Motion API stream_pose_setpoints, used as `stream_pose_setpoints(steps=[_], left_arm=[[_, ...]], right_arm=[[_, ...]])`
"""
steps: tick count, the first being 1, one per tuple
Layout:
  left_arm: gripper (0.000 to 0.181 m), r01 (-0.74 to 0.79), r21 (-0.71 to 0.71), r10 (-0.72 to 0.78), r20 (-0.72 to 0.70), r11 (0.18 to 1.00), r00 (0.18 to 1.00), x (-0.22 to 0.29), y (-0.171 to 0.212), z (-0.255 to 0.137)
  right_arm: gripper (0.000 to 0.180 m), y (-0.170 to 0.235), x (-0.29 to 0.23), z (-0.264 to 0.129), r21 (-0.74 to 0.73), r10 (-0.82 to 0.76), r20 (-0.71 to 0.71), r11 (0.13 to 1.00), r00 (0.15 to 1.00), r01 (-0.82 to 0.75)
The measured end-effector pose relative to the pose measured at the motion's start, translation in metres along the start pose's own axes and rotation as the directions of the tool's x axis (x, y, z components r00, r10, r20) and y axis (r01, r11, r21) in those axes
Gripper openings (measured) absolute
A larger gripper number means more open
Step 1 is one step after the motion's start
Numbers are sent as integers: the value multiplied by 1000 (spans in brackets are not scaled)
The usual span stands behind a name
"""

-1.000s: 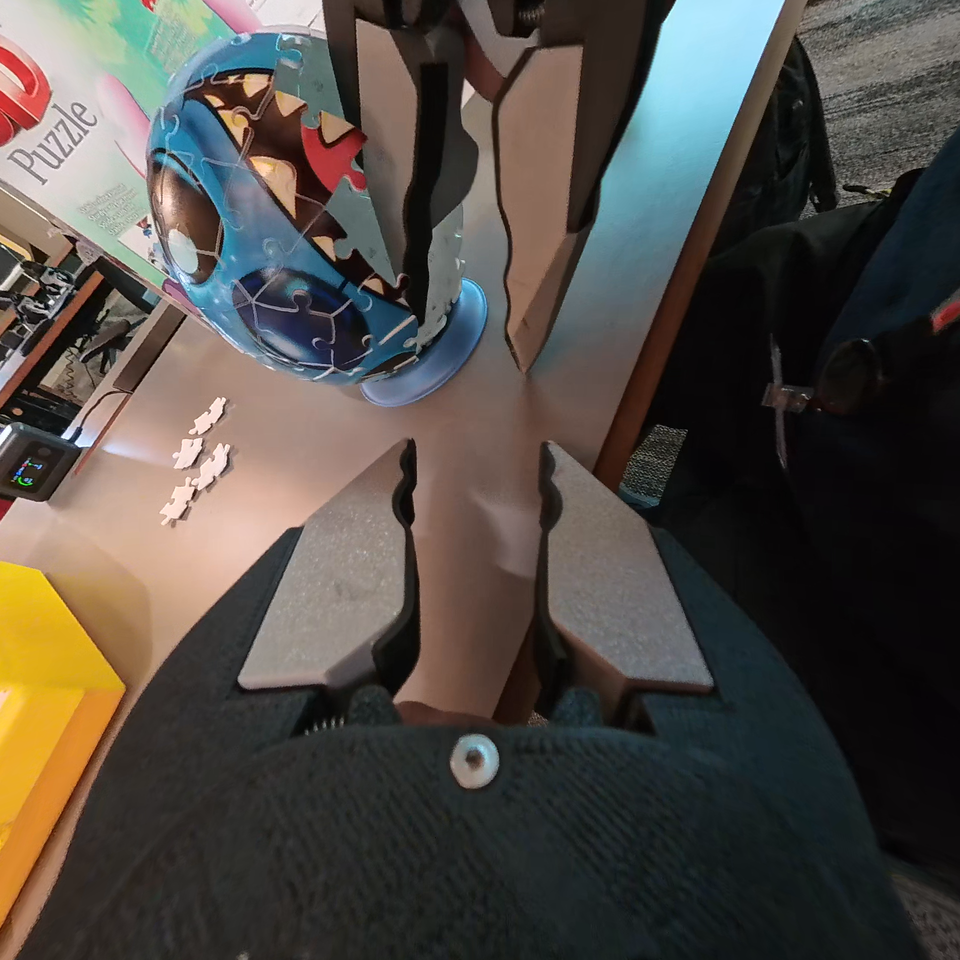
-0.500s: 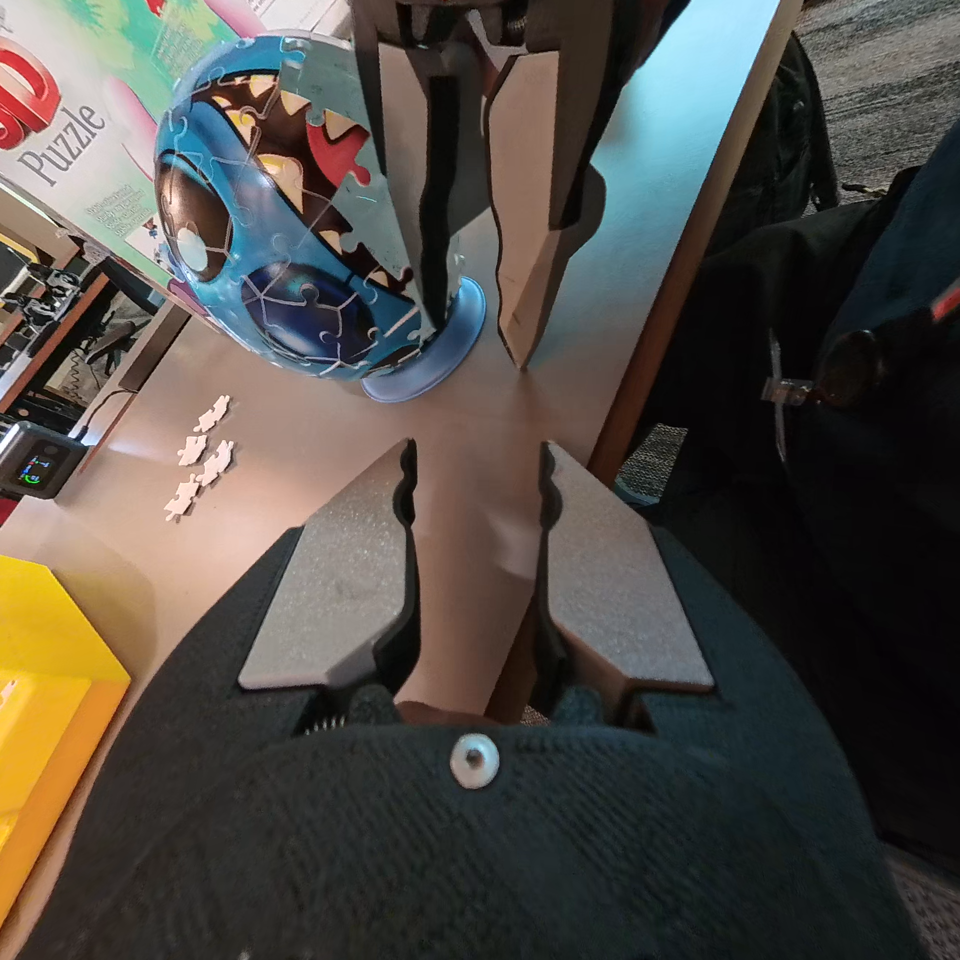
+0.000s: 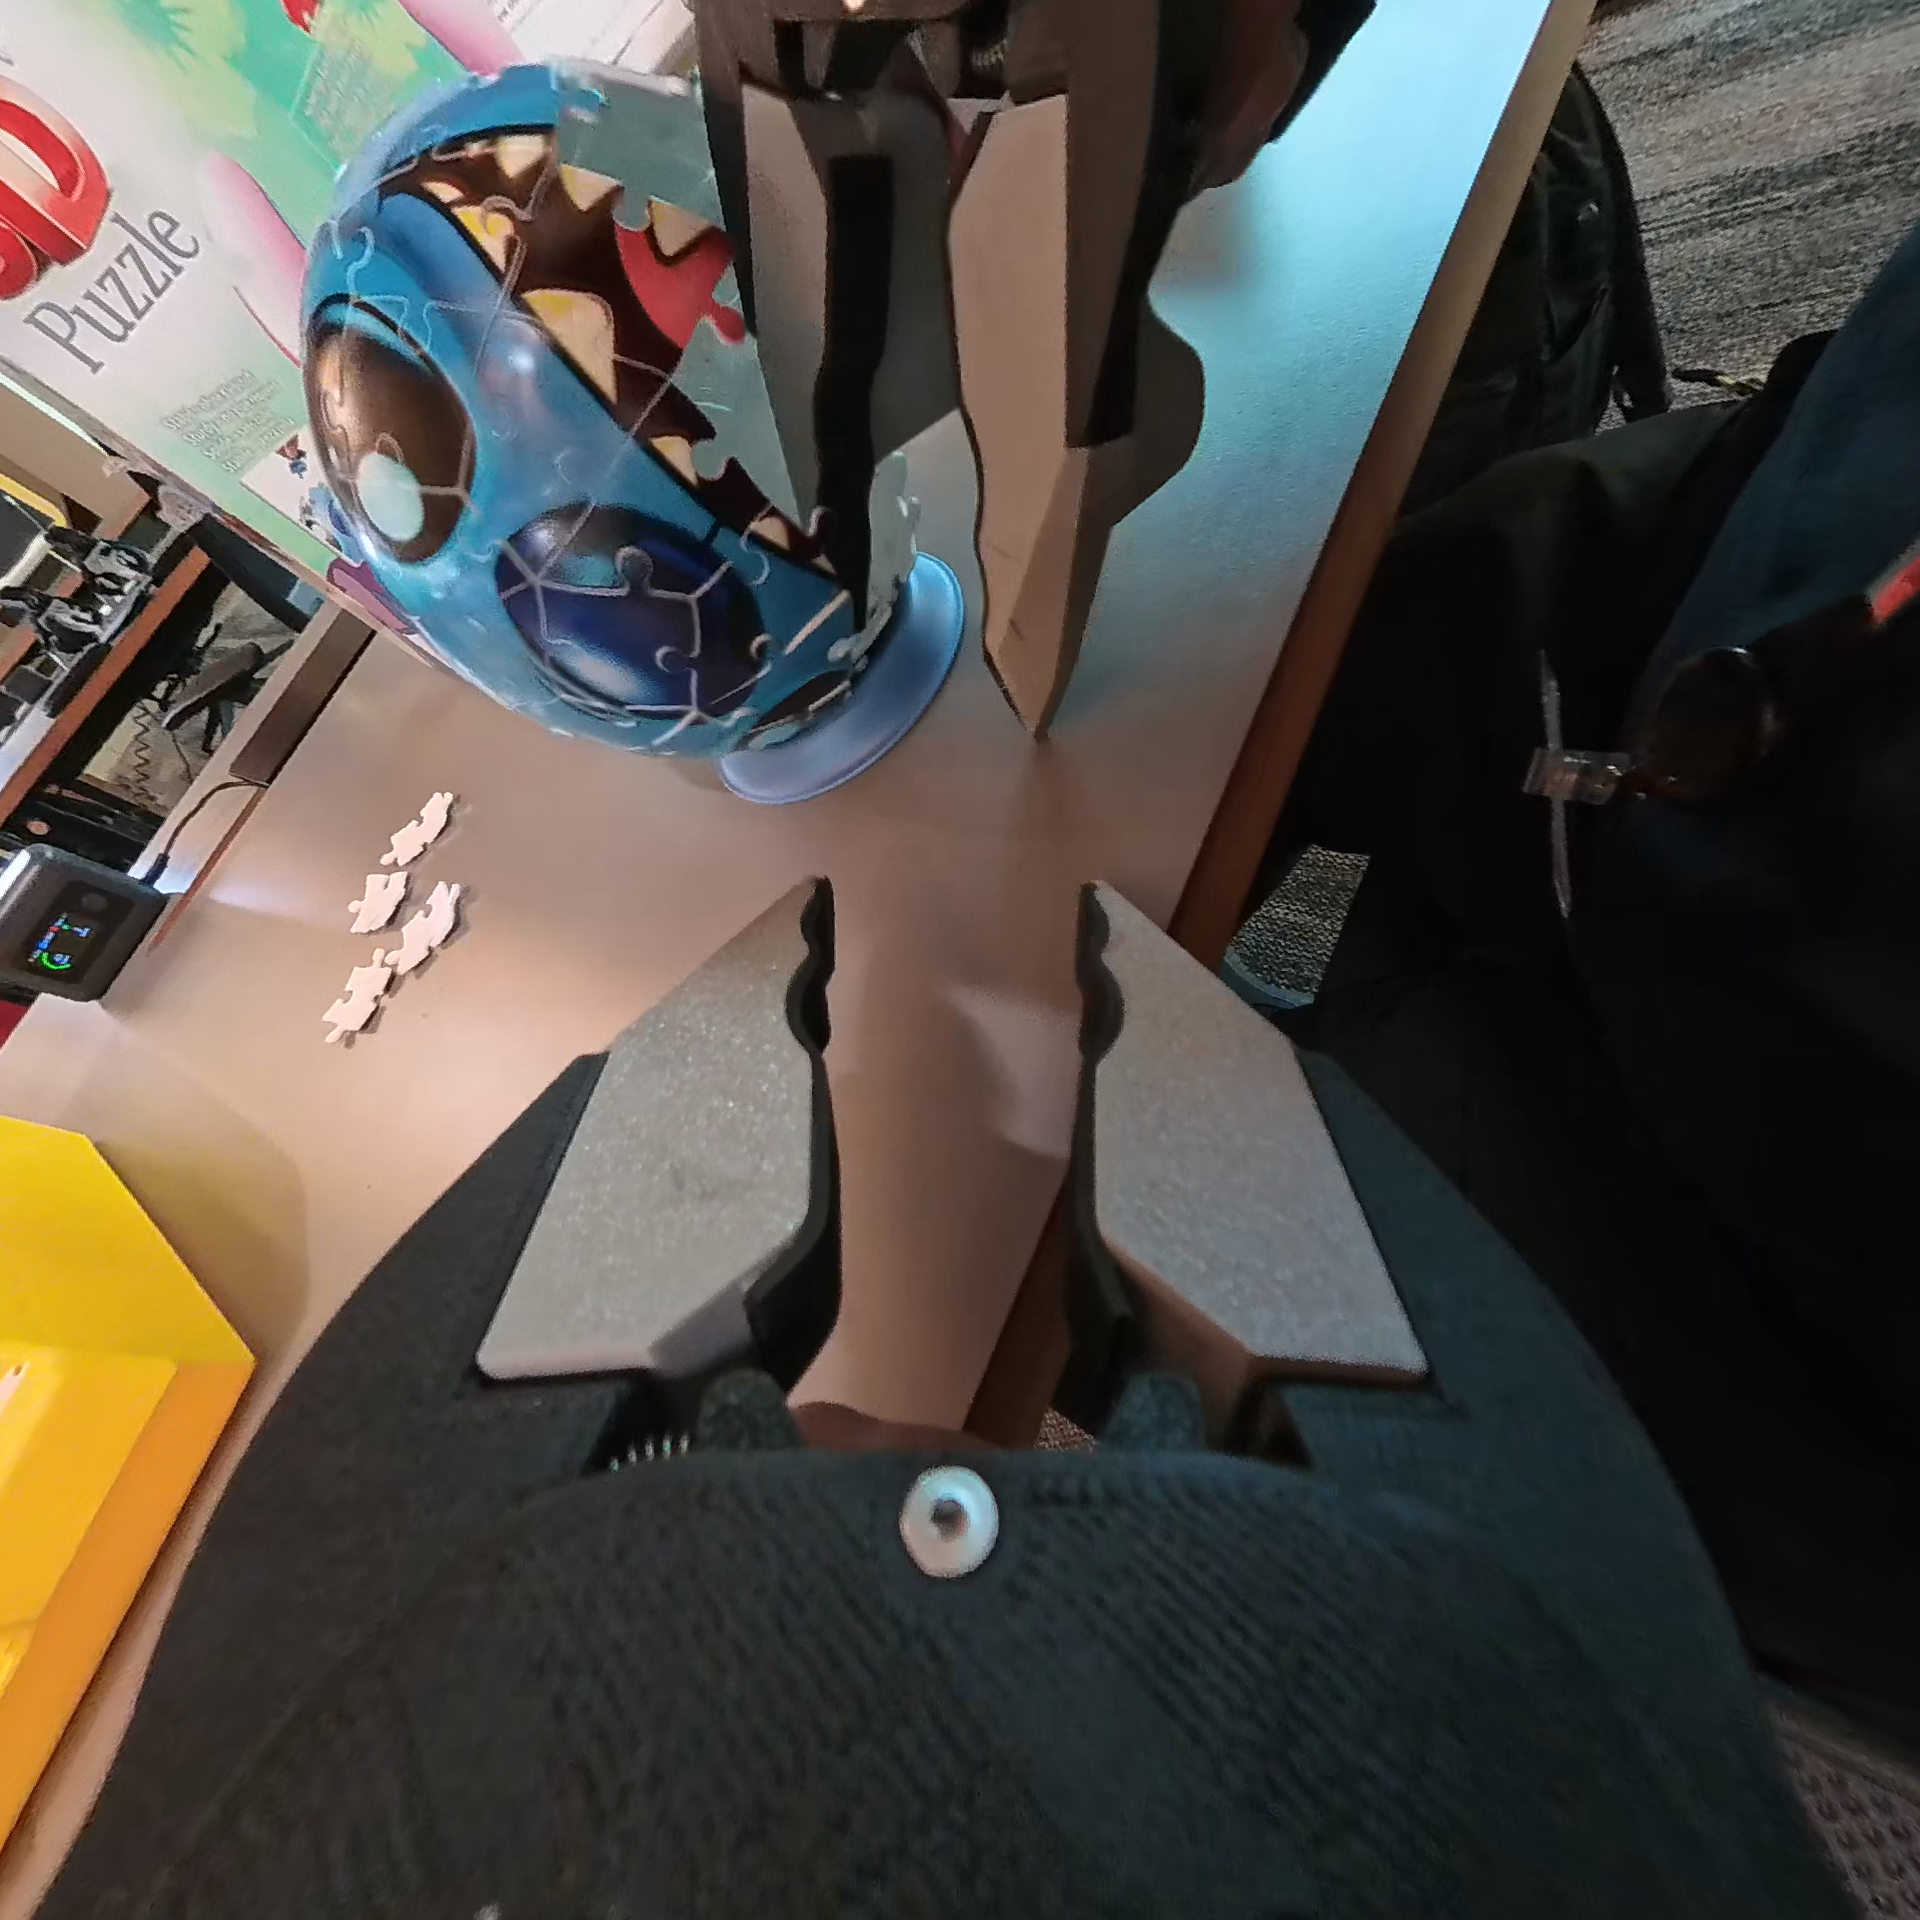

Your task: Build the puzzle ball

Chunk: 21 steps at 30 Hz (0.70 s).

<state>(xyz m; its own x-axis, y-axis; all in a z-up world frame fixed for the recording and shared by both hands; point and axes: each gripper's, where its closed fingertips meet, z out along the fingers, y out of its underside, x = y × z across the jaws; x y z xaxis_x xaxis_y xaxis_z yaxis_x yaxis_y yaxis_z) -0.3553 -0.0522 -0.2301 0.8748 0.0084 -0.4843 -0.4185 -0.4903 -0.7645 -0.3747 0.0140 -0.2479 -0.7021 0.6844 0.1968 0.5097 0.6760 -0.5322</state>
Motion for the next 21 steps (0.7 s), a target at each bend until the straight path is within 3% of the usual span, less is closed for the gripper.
stream_pose_setpoints(steps=[21], left_arm=[[45, 5, 1, -5, 1, 1000, 1000, 0, 1, 0]], right_arm=[[62, 3, -16, -12, 11, -47, 68, 999, 997, 46]])
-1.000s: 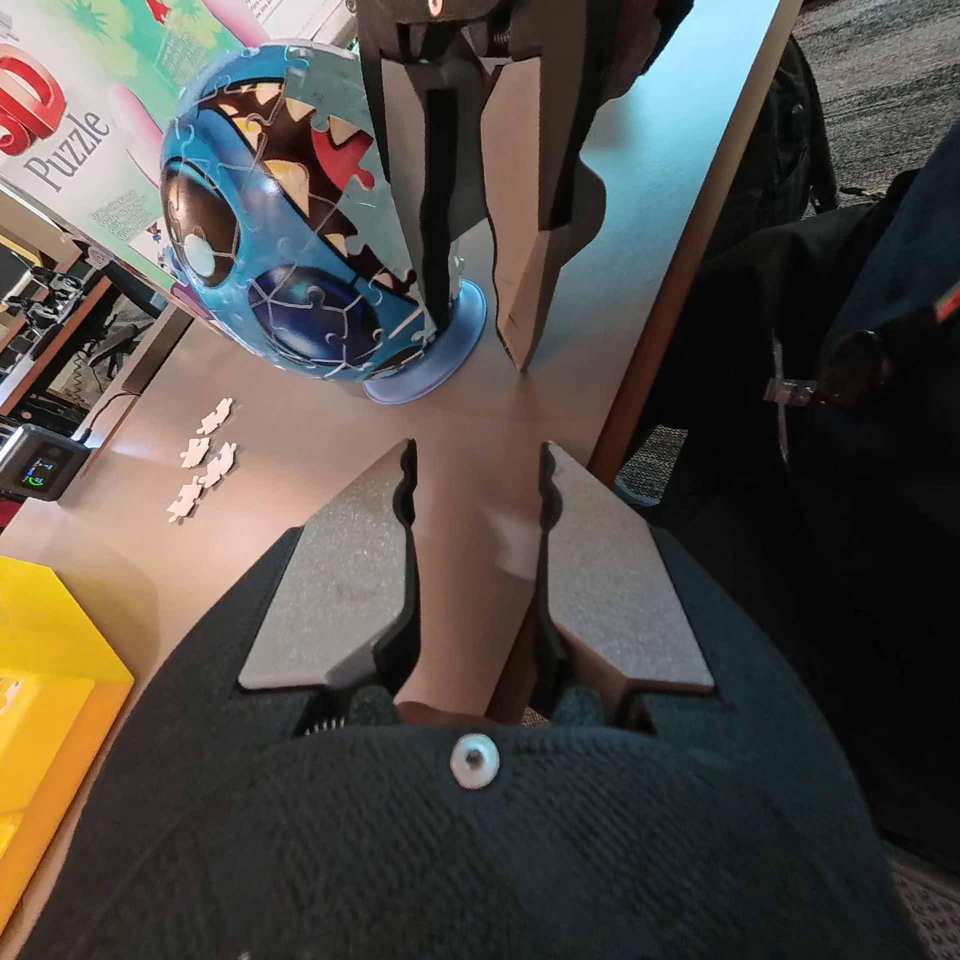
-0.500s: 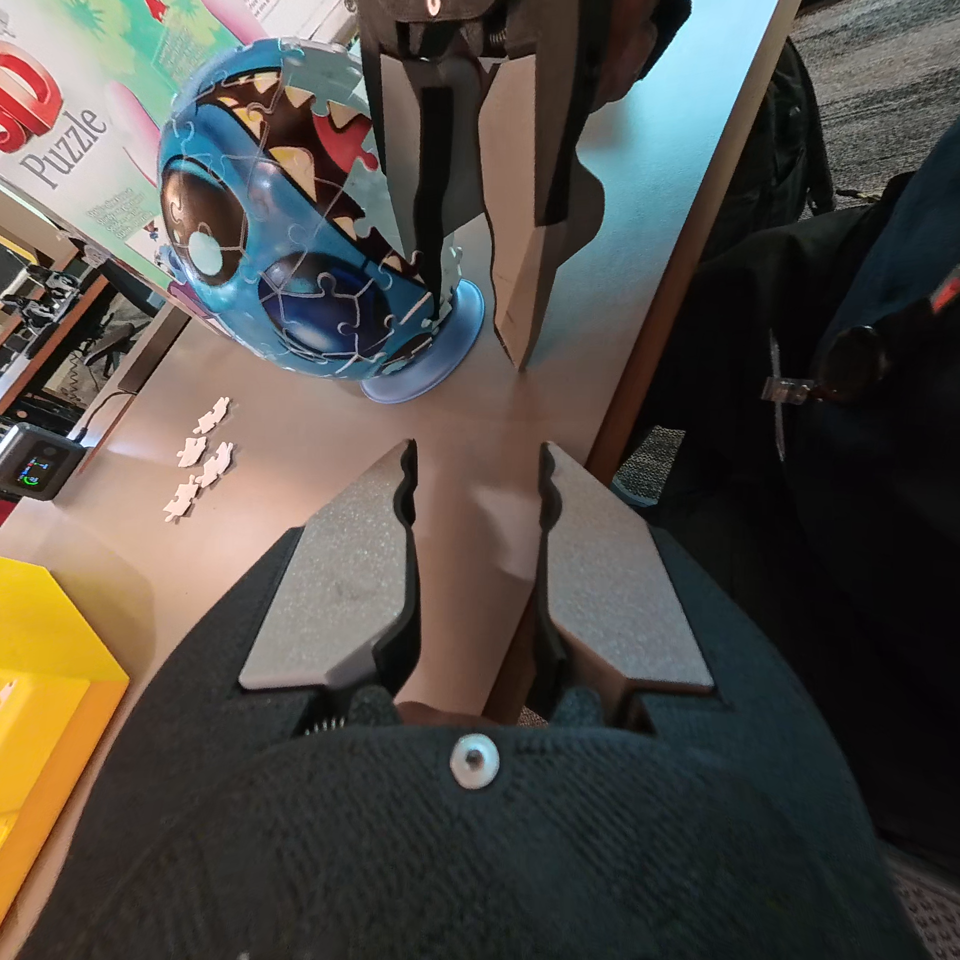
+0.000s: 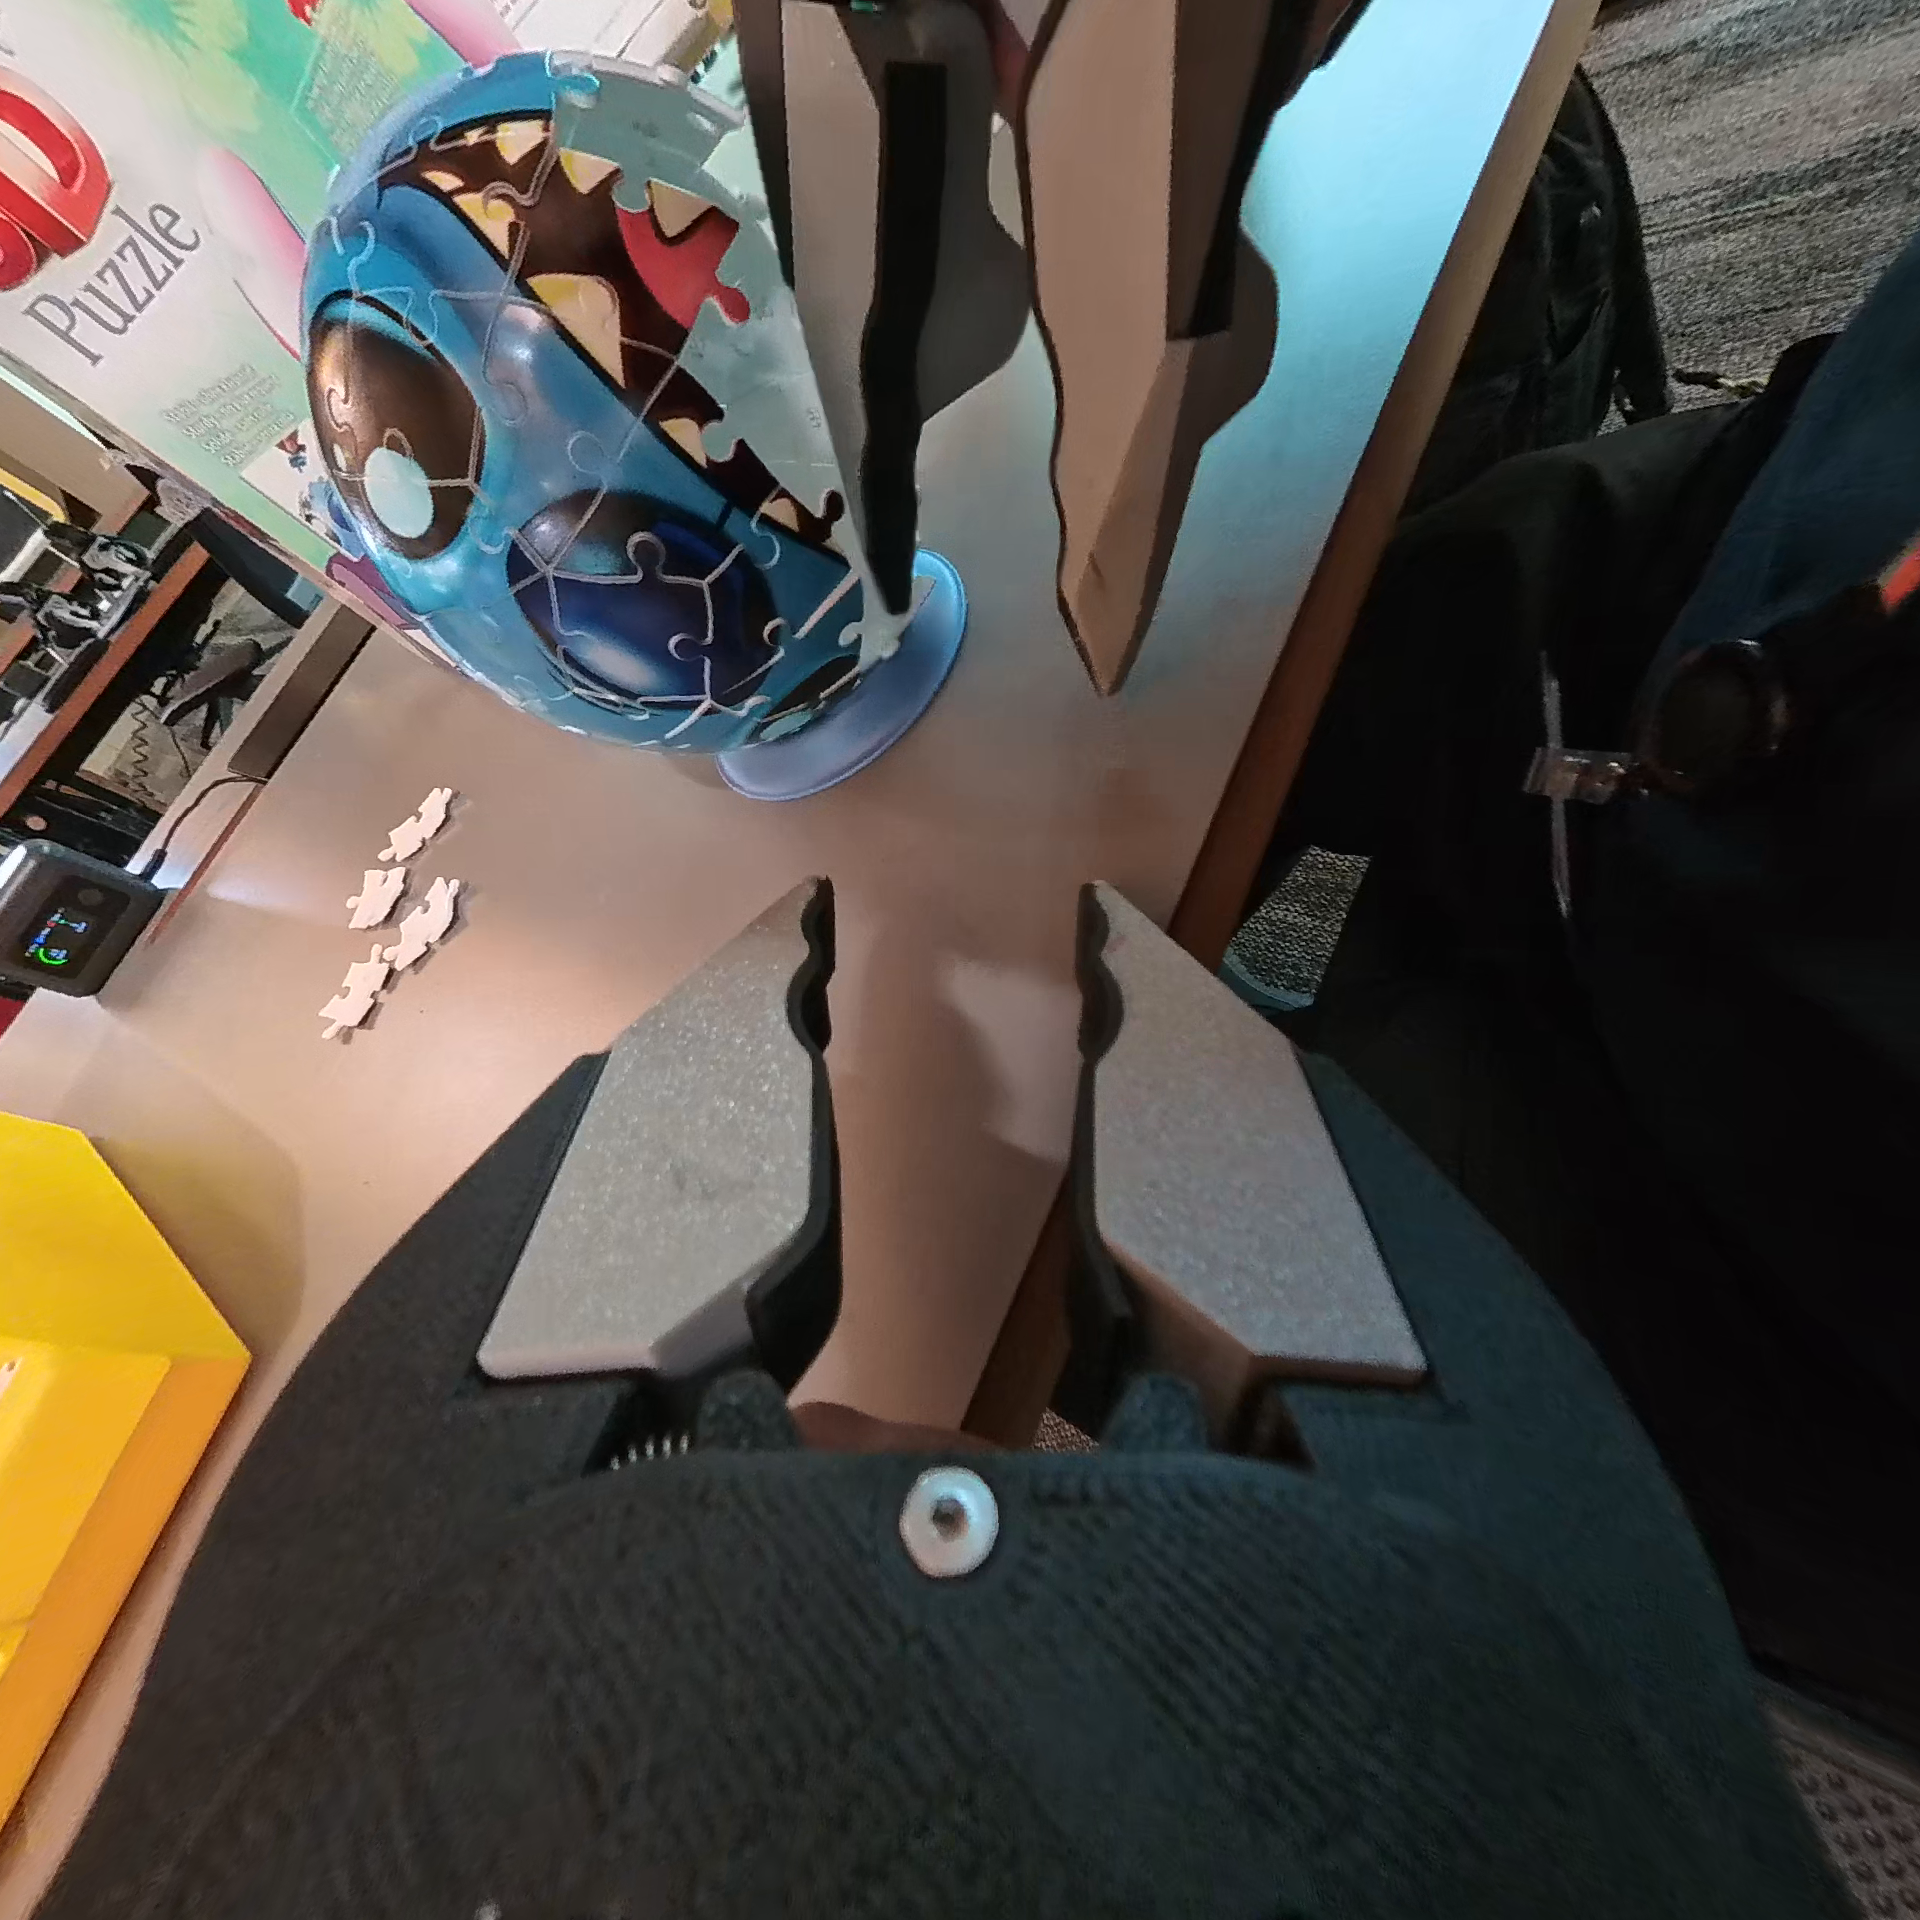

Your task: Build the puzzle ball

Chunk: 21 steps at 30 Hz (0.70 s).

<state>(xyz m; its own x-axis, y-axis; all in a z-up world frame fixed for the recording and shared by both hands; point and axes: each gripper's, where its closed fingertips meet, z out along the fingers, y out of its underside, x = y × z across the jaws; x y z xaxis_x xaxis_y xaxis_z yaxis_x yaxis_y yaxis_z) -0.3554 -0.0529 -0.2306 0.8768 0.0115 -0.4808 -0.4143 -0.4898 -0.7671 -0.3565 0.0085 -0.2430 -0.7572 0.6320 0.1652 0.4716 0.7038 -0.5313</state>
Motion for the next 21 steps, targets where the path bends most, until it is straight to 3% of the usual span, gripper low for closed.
stream_pose_setpoints(steps=[14, 21], left_arm=[[45, 2, -9, -2, -3, 1000, 1000, 2, 0, 2], [44, 2, -12, -3, -9, 1000, 1000, 3, 0, 3]], right_arm=[[59, 6, 19, 2, -11, -59, -104, 998, 993, 58], [56, 6, 17, 5, -22, -12, -40, 1000, 999, 11]])
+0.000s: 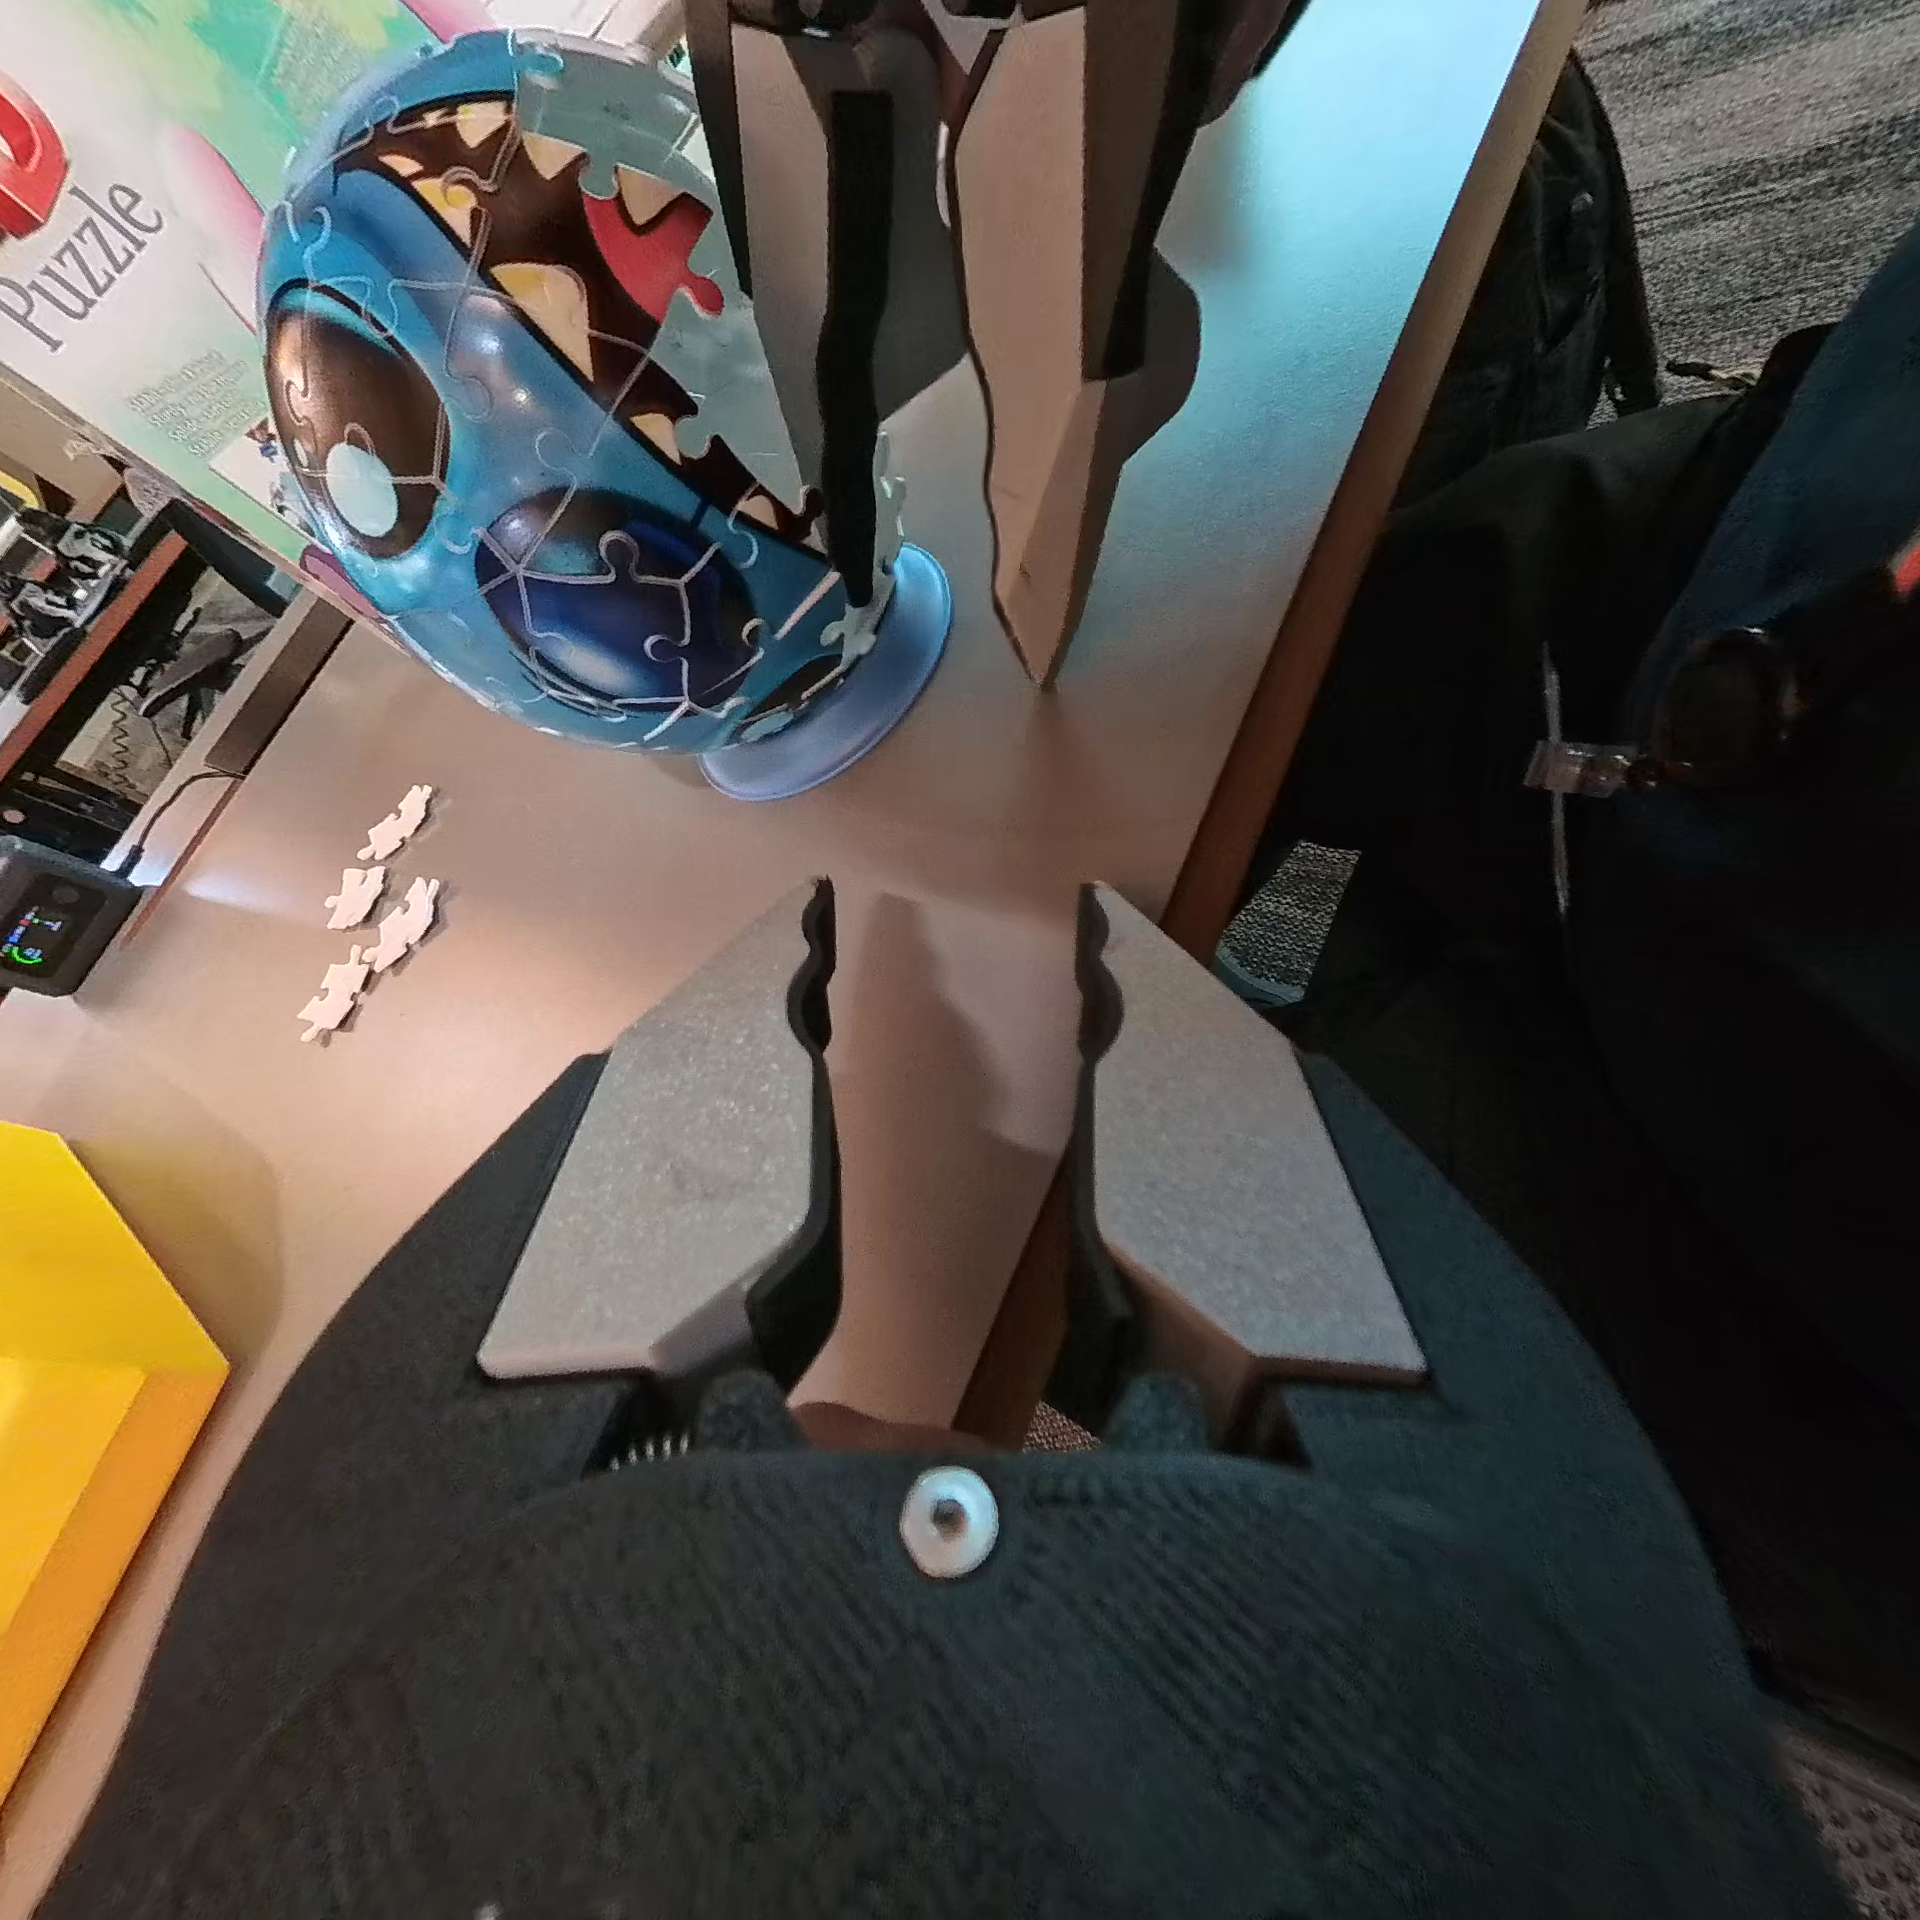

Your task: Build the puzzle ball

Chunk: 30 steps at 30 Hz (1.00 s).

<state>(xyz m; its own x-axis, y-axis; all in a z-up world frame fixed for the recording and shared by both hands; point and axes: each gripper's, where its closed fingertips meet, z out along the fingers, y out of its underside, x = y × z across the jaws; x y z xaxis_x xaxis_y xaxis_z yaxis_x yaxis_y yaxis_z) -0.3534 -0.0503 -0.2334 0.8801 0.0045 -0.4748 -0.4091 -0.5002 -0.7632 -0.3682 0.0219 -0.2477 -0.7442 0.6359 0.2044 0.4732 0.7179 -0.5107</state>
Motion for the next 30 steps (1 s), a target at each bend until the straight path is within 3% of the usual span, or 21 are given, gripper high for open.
stream_pose_setpoints(steps=[6, 15, 30], left_arm=[[44, 5, 1, -5, -1, 1000, 1000, -1, 0, 1], [44, 6, -3, -6, 4, 1000, 1000, -1, 0, 1], [44, 8, -1, -8, 2, 1000, 1000, -1, 2, 1]], right_arm=[[56, -1, -5, -2, 0, -35, -2, 999, 999, 35], [30, 3, 11, 0, -34, -107, -113, 994, 988, 104], [5, 6, 23, -3, -107, -304, -284, 953, 910, 285]])
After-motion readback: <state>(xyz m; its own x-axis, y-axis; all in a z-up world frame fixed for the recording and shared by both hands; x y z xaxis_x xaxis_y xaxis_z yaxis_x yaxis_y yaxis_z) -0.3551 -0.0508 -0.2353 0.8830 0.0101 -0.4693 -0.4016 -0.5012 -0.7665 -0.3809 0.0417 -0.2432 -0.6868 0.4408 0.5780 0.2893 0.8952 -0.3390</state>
